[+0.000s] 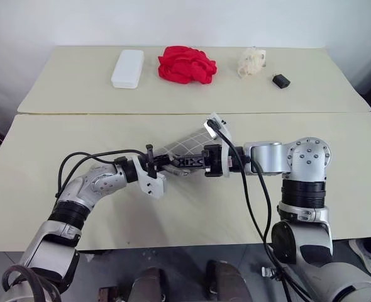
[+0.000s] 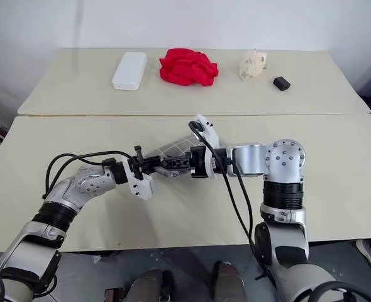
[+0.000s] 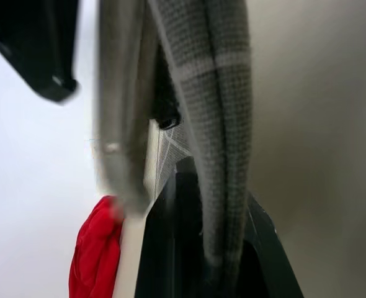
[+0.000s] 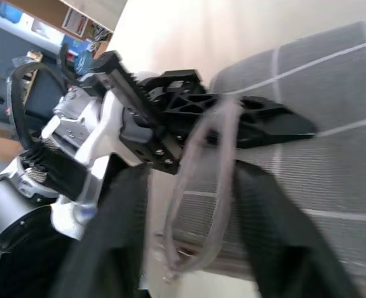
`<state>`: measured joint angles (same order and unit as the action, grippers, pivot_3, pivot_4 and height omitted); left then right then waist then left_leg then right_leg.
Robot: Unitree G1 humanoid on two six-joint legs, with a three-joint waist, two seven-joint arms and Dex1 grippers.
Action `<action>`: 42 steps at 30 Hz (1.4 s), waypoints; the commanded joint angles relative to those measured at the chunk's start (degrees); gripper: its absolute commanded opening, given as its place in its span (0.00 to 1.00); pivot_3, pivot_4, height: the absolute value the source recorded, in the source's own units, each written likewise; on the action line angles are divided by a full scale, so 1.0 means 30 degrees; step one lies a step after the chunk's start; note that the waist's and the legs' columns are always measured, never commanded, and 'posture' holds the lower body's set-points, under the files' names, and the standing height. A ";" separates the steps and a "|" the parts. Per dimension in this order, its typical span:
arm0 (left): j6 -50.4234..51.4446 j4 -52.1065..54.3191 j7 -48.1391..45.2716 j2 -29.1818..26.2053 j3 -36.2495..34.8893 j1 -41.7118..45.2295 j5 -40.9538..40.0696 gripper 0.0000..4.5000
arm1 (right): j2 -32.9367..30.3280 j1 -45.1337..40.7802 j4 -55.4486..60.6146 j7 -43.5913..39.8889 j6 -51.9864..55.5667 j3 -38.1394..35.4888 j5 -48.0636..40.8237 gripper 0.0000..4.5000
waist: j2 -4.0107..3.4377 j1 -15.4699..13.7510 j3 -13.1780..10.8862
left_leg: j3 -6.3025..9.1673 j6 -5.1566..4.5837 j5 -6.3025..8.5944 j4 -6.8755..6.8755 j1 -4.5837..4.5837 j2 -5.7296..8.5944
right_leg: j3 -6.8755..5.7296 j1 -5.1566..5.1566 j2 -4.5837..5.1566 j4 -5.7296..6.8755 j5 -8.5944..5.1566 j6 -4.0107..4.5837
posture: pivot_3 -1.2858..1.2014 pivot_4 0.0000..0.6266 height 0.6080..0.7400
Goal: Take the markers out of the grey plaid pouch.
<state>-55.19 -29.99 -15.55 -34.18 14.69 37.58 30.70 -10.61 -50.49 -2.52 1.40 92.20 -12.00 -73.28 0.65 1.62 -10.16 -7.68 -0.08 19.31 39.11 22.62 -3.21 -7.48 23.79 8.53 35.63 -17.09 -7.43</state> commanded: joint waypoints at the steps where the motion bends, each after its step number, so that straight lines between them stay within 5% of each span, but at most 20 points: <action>1: 0.0073 0.0467 0.0392 0.0043 -0.0194 -0.0140 -0.0470 0.00 | 0.0400 -0.0026 0.0414 0.0428 -0.0042 -0.0740 -0.0621 0.12 | 0.0000 -0.0006 0.0000 | 0.0000 0.0000 0.0000 0.0000 0.0000 0.0000 | 0.0000 0.0000 0.0000 0.0000 0.0000 0.0000 | 0.52 0.24 1.00; 3: 0.0178 0.0372 0.0140 0.0110 -0.0294 -0.0274 -0.1188 0.00 | 0.0395 -0.0097 0.0631 0.0378 -0.0448 -0.1128 -0.0625 0.00 | 0.0000 -0.0012 0.0000 | 0.0000 0.0000 0.0000 0.0000 0.0001 0.0000 | 0.0000 -0.0001 0.0001 0.0000 0.0000 0.0000 | 0.52 0.24 1.00; 7: -0.0127 0.0149 -0.1356 0.0097 -0.0182 -0.0667 -0.4111 0.00 | -0.0352 -0.0422 0.0797 -0.0150 -0.1629 -0.2204 -0.0654 0.00 | -0.0001 -0.0007 0.0000 | 0.0001 0.0000 0.0000 0.0000 0.0000 0.0000 | 0.0002 0.0000 0.0001 0.0001 0.0000 0.0000 | 0.52 0.24 1.00; 11: 0.2320 0.1580 -0.6034 0.0657 -0.0103 -0.1707 -1.1568 0.00 | -0.1675 -0.0424 0.0734 -0.0696 -0.2684 -0.3014 -0.0553 0.00 | -0.0001 -0.0018 0.0000 | 0.0001 0.0000 0.0000 0.0005 0.0000 -0.0005 | 0.0006 0.0000 0.0004 0.0002 0.0000 0.0000 | 0.52 0.24 1.00; 18: 1.5621 0.7695 -1.3568 -0.0182 -0.1740 -0.4139 -2.2905 0.00 | -0.6086 0.1484 0.1709 -0.3927 -0.5620 -0.3361 0.1768 0.00 | 0.0000 -0.0008 0.0000 | 0.0013 -0.0001 0.0000 0.0012 -0.0005 -0.0004 | 0.0017 -0.0007 0.0002 0.0005 0.0000 0.0000 | 0.52 0.24 1.00; 28: 2.3403 0.9287 -1.5924 -0.0811 -0.3881 -0.4907 -2.5403 0.00 | -1.0279 0.5553 0.1650 -0.9620 -1.1329 -0.1993 0.6997 0.00 | -0.0001 -0.0063 0.0000 | -0.0037 0.0001 0.0000 0.0011 -0.0075 0.0000 | 0.0076 -0.0036 -0.0012 0.0001 -0.0001 -0.0002 | 0.52 0.24 1.00; 35: 2.3937 0.8260 -1.6547 -0.0245 -0.4380 -0.4755 -2.4266 0.00 | -0.9901 0.6260 0.2216 -1.1494 -1.2226 -0.3536 0.5496 0.00 | 0.0000 -0.0082 0.0000 | -0.0062 0.0007 -0.0004 0.0012 -0.0093 -0.0005 | 0.0097 -0.0041 -0.0024 0.0002 -0.0001 -0.0002 | 0.52 0.24 1.00; 39: 2.3175 0.7912 -1.6684 0.0512 -0.4668 -0.4590 -2.3625 0.00 | -1.0909 0.7125 0.3491 -1.3448 -1.0499 -0.3943 0.3278 0.20 | -0.0002 -0.0339 0.0000 | -0.0059 0.0006 -0.0003 0.0013 -0.0088 -0.0003 | 0.0097 -0.0040 -0.0023 0.0000 -0.0001 -0.0001 | 0.52 0.24 1.00; 42: 2.2766 0.7915 -1.7341 0.0951 -0.4839 -0.4674 -2.3305 0.00 | -1.2393 0.8316 0.3466 -1.4773 -1.3062 -0.3606 0.6106 0.42 | -0.0002 -0.0537 0.0001 | -0.0063 0.0005 -0.0003 0.0019 -0.0093 -0.0004 | 0.0101 -0.0043 -0.0024 -0.0007 0.0000 -0.0002 | 0.52 0.24 1.00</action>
<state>14.92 -7.23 -65.90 -31.86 1.21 23.79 -39.76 -44.40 -27.32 6.93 -39.64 57.83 -21.57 -59.31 0.65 0.01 -10.16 -7.88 -0.07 19.31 39.19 22.34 -3.22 -7.16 23.67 8.46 35.60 -17.09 -7.43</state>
